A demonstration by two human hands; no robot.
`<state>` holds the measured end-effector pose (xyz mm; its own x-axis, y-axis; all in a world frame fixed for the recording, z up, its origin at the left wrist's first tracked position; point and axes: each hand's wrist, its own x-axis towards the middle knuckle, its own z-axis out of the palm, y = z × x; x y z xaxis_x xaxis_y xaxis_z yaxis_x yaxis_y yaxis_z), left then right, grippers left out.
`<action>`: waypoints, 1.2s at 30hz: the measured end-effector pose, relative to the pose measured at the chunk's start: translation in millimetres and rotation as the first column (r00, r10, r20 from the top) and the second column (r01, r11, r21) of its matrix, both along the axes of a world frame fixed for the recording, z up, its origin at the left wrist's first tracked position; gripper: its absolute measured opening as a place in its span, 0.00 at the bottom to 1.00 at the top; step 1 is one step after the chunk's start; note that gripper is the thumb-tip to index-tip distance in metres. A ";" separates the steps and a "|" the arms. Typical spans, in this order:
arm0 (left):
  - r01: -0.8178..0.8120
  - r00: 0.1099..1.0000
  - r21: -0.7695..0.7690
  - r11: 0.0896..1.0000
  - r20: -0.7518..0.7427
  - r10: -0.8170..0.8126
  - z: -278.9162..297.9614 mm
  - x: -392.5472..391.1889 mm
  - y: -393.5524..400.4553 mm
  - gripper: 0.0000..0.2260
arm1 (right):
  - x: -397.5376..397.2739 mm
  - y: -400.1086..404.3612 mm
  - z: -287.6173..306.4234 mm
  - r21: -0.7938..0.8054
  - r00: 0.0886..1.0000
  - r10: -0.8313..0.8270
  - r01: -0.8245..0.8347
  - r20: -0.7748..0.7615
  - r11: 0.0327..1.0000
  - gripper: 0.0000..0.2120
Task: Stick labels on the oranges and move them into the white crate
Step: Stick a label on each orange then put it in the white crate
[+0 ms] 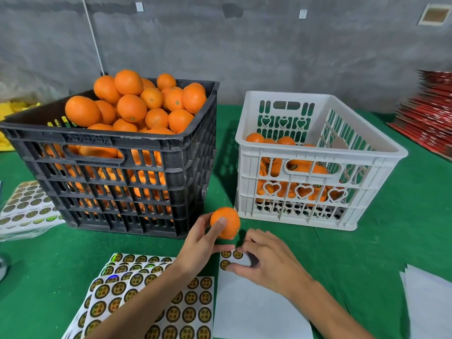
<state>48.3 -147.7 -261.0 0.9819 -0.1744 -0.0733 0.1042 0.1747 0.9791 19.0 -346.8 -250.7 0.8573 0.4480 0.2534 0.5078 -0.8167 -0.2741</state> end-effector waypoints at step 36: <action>0.042 0.989 0.303 0.952 0.124 -0.083 -6.3 -4.8 -1.0 0.30 | -1.6 6.9 -5.4 0.661 0.979 -0.204 0.170 -0.027 0.731 0.09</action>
